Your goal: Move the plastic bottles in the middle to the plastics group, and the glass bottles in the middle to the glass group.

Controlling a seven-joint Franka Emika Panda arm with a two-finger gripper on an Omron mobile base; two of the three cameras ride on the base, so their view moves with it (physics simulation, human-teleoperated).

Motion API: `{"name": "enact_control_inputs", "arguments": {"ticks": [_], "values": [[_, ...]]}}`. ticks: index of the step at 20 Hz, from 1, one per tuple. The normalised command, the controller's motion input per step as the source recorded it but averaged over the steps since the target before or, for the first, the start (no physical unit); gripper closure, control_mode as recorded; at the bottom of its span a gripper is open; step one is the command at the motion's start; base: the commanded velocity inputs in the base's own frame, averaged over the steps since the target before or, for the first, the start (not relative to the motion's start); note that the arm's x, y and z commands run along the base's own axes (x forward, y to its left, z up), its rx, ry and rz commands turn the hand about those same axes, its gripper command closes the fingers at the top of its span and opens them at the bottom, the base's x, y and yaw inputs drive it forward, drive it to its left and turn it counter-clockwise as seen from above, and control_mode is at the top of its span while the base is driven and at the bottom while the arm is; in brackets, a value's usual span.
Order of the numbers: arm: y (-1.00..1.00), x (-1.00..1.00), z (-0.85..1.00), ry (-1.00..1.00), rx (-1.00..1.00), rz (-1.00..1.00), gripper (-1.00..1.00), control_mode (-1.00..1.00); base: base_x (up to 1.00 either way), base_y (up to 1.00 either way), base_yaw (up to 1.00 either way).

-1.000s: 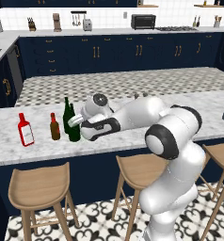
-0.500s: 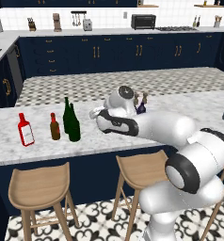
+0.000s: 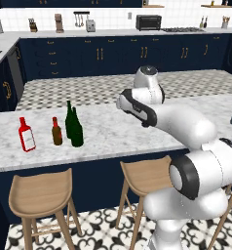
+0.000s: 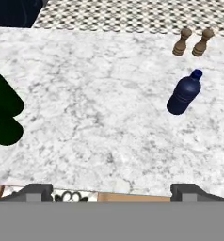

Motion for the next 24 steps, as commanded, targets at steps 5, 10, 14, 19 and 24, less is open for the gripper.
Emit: {"name": "enact_control_inputs", "arguments": {"ticks": [5, 10, 14, 19, 24], "values": [[-0.82, 0.08, -0.55, 0.0, 0.0, -0.13, -1.0, -1.0, 0.0, 0.0, 0.0], [-1.0, 0.28, -0.27, -0.05, 0.06, -0.1, -1.0, -1.0, 0.0, 0.0, 0.0], [-0.69, 0.12, 0.02, -0.07, 0.04, -0.04, -1.0, -1.0, 0.0, 0.0, 0.0], [-0.19, 0.81, 0.0, -0.02, 0.0, 0.0, -1.0, -1.0, 0.0, 0.0, 0.0], [0.0, 0.55, -0.05, 0.0, 0.0, 0.0, -1.0, -1.0, 0.0, 0.0, 0.0]]}}
